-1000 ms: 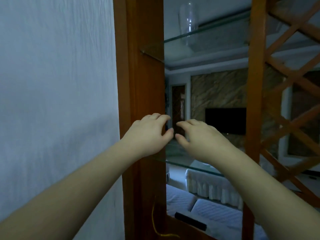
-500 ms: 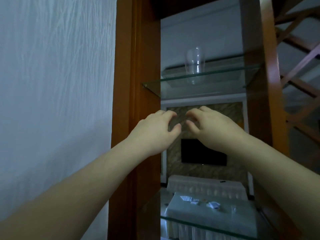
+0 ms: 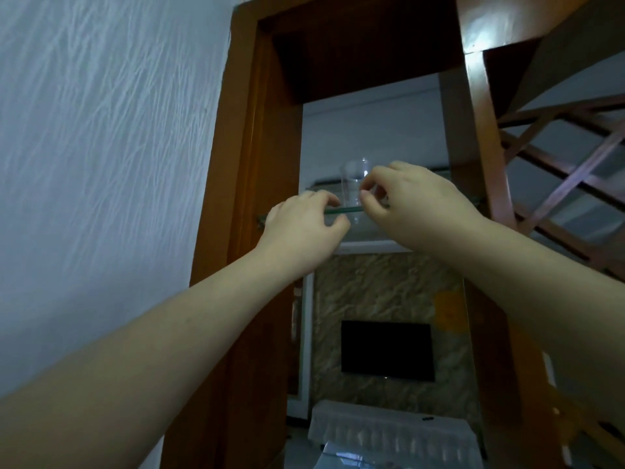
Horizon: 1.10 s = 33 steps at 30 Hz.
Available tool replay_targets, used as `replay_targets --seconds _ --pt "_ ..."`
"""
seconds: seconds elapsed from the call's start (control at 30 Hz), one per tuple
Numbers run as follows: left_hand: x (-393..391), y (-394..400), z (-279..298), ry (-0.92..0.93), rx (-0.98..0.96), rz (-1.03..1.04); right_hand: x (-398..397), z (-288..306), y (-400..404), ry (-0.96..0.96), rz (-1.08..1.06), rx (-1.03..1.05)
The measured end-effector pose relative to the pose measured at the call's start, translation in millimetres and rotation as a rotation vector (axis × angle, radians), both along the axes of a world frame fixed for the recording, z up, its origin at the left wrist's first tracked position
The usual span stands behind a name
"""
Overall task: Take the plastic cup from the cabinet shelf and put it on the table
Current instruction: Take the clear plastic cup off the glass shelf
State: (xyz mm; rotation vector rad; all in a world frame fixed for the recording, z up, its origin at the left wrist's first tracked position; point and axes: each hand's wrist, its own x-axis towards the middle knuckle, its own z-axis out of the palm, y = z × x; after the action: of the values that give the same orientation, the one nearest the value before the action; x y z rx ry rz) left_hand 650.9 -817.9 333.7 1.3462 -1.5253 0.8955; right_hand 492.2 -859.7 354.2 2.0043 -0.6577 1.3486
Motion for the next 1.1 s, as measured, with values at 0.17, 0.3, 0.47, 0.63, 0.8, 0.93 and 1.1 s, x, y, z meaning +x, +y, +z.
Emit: replay_targets --seconds 0.17,0.3,0.47,0.63,0.8,0.93,1.1 --pt "2 -17 27 0.043 -0.062 0.025 -2 22 -11 -0.142 0.109 0.087" --pt "5 -27 46 0.169 0.016 -0.016 3 40 -21 -0.224 0.129 0.257" --pt "-8 -42 64 0.345 0.146 -0.086 13 66 -17 -0.182 0.078 0.603" --pt "-15 -49 72 0.612 0.372 -0.144 23 81 -22 -0.119 0.064 0.723" --pt "-20 -62 76 0.624 0.495 -0.117 33 81 -33 -0.211 0.264 0.882" --pt "-25 -69 85 0.601 0.551 -0.136 38 84 -33 -0.266 0.443 0.965" --pt "-24 -75 85 0.622 0.398 -0.174 35 85 -34 -0.305 0.538 1.001"
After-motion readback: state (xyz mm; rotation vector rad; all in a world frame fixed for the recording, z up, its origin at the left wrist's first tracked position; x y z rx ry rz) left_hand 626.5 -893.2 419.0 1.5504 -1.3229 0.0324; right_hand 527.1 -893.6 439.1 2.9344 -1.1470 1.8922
